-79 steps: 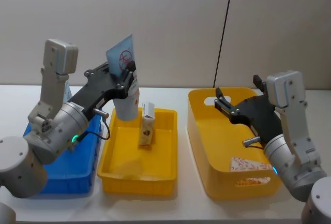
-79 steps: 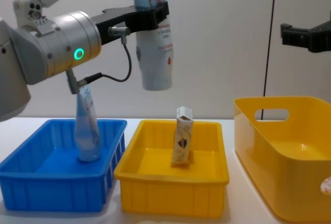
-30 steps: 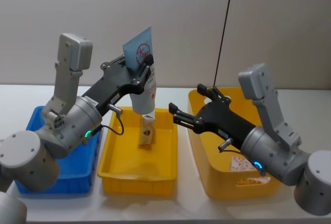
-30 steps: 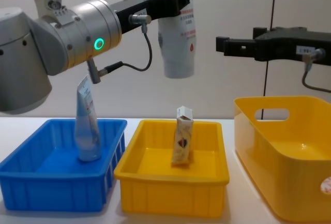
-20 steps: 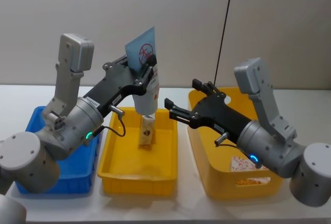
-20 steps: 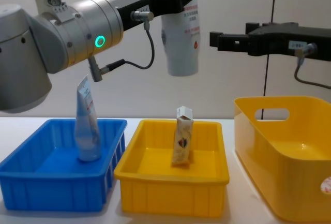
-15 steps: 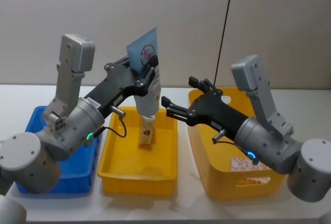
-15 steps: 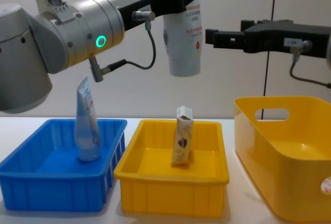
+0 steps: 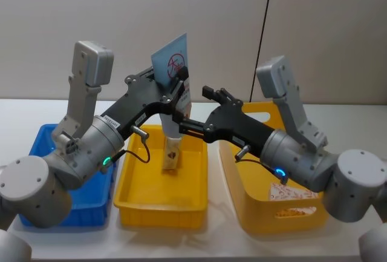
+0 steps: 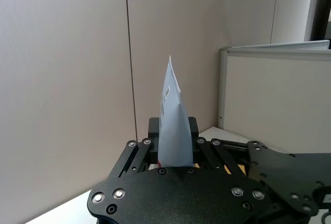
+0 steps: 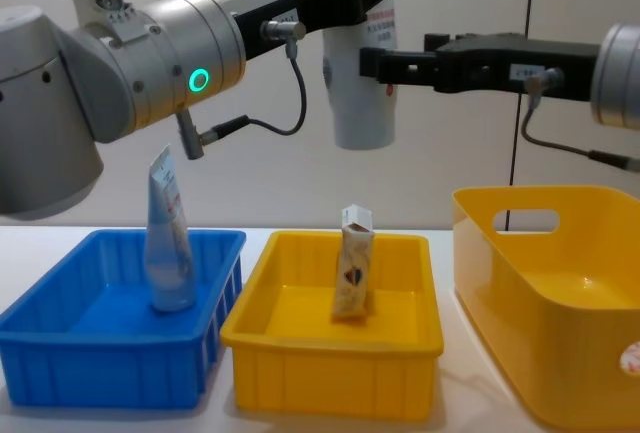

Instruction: Bimanual collaborative sorting of washing and personal care products

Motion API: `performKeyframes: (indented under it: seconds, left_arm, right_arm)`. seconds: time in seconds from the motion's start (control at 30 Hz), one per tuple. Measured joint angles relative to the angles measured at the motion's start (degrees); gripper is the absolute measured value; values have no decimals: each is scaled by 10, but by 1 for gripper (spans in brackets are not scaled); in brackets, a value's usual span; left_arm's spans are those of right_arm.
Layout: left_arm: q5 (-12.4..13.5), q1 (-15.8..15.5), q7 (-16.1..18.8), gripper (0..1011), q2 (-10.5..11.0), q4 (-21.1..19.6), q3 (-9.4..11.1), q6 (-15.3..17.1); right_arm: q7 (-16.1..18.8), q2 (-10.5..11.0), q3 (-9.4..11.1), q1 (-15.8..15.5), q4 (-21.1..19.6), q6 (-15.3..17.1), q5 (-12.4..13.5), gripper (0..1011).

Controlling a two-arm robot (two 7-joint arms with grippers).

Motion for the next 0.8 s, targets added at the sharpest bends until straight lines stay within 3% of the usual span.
performKeyframes:
  seconds: [0.43, 0.8]
  left_arm:
    - [-1, 1, -1, 270, 1, -2, 1, 1]
    - [-2, 1, -1, 270, 1, -2, 2, 1]
  right_arm:
    - [20, -14, -16, 36, 51, 10, 15, 967]
    - [27, -23, -28, 58, 87, 14, 25, 656]
